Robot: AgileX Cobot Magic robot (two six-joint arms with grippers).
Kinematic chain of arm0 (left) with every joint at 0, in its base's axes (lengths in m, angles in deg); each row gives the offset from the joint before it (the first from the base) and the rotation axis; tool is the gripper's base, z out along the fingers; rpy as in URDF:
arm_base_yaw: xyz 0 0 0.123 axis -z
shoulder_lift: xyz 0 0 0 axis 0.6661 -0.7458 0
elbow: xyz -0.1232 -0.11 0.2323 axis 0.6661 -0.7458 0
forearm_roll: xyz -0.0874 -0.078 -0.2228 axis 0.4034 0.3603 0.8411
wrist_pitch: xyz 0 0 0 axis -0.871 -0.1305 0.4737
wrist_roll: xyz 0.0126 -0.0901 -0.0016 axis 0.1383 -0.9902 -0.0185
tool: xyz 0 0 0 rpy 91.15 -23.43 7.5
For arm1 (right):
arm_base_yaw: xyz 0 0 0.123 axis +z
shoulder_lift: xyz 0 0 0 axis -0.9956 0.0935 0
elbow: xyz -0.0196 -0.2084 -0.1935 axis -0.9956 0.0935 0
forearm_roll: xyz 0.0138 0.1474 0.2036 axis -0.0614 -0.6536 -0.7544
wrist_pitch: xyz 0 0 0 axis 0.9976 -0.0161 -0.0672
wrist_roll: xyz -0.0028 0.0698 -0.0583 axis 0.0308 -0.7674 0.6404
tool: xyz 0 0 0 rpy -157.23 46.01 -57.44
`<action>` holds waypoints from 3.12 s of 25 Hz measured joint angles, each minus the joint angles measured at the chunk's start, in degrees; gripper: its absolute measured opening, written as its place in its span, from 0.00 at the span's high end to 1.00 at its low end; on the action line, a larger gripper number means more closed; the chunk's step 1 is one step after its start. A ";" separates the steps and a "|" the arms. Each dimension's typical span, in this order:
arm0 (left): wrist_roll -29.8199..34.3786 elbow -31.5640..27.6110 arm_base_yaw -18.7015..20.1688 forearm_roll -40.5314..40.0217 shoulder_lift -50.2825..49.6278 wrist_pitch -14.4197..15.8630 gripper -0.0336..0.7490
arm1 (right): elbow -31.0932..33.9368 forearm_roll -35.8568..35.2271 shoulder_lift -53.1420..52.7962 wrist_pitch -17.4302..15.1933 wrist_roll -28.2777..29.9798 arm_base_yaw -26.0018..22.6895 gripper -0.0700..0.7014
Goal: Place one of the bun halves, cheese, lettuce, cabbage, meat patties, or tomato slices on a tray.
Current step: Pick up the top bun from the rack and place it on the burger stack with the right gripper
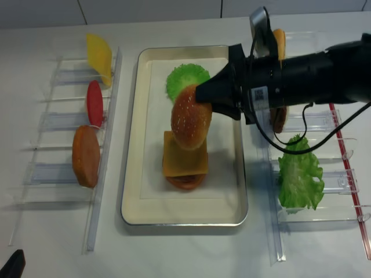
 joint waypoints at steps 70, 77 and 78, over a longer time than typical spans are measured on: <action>0.00 0.00 0.00 0.00 0.00 0.00 0.33 | 0.00 0.93 7.86 0.59 1.77 3.31 0.38; 0.00 0.00 0.00 0.00 0.00 0.00 0.33 | 0.00 3.33 7.99 1.46 2.61 2.80 0.32; 0.00 0.00 0.00 0.00 0.00 0.00 0.33 | 0.00 3.33 8.02 1.46 2.60 2.80 0.32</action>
